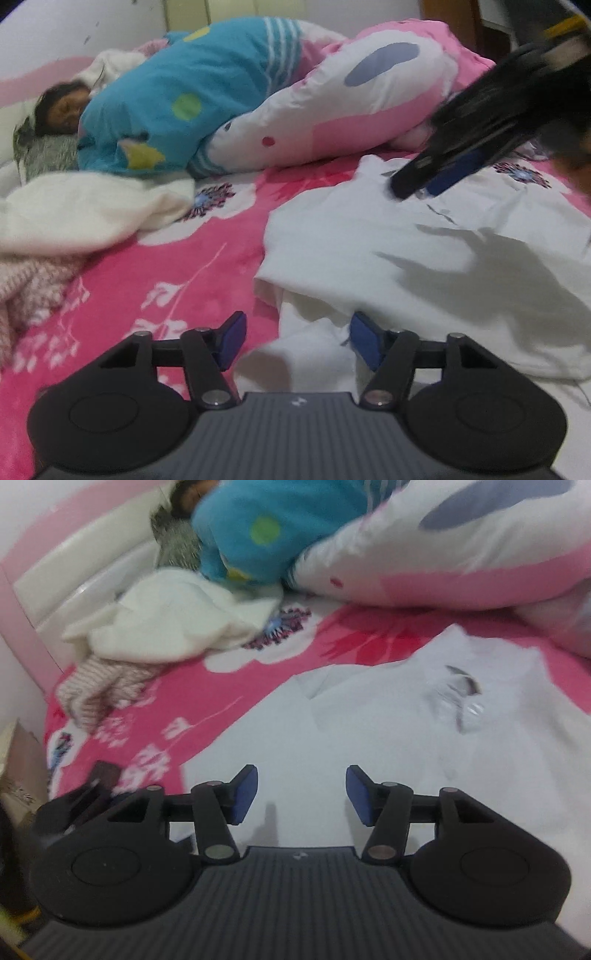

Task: Fold clothes
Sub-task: 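Grasp the shirt edge with the left gripper while the right gripper smooths the shirt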

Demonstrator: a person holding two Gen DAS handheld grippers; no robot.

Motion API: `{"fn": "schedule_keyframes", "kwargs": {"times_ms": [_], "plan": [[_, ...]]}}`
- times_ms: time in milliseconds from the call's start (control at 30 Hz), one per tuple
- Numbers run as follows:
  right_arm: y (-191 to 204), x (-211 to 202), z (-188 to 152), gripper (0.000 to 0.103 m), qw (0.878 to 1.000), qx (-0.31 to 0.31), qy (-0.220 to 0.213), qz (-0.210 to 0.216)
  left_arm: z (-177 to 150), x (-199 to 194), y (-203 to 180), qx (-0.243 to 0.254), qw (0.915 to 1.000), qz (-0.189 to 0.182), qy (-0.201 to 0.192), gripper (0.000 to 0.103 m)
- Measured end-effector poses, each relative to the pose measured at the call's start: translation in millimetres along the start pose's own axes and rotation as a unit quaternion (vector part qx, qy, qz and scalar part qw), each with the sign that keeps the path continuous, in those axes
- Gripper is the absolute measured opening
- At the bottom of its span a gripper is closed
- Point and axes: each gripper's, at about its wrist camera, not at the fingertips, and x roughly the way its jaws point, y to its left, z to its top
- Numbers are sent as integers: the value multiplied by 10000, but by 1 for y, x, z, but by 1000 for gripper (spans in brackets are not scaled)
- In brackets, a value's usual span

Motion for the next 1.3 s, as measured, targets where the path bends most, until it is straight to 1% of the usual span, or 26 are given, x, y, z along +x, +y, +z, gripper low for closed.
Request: {"fn": "schedule_keyframes", "kwargs": {"times_ms": [33,167,200,233,267,300,333,433,567,600,700,733,800,833,900,967,1033,1067,1300], "plan": [[-3,8,3,54,10000,8,48,-8,-1,3,2,-88,10000,-15,9,56],[-11,12,-2,54,9997,227,43,-39,-3,14,9,-415,9991,-114,19,46],[-13,13,-4,47,9996,281,41,-46,-3,16,12,-485,9987,-127,3,41],[-15,14,-5,20,9994,336,40,-54,-3,18,14,-552,9984,-137,-14,33],[-17,15,-6,4,9992,391,39,-61,-3,20,17,-658,9977,-134,-36,29],[-19,16,-8,0,9990,445,38,-69,-4,21,21,-750,9971,-131,-50,23],[-21,16,-9,0,9987,500,36,-76,-4,23,24,-836,9964,-130,-63,19],[-27,19,-13,0,9977,664,32,-99,-6,24,31,-1035,9945,-116,-107,16],[-35,23,-18,0,9960,882,27,-129,-7,20,32,-1088,9938,-117,-207,15],[-37,24,-20,2,9955,936,26,-137,-7,18,32,-1093,9937,-127,-223,15],[-39,25,-20,4,9946,1024,12,-165,-9,13,33,-1151,9928,-239,-245,15],[-34,25,-13,5,9957,910,-11,-184,-9,11,34,-1176,9924,-288,-239,15],[-22,23,1,23,9974,682,-57,-224,-11,8,34,-1225,9913,-416,-221,15],[-16,23,8,27,9981,567,-80,-243,-12,7,34,-1244,9909,-469,-214,15],[-5,21,22,29,9989,338,-126,-282,-14,5,33,-1235,9907,-531,-200,15],[7,20,36,34,9993,109,-172,-321,-17,3,33,-1237,9905,-570,-191,16],[17,22,47,40,9992,-82,-175,-345,-19,3,33,-1255,9903,-575,-182,19],[19,30,50,44,9993,-112,-102,-330,-20,3,34,-1269,9900,-582,-179,19],[34,86,68,43,9984,-323,410,-225,-24,6,37,-1397,9879,-661,-155,21]]}}
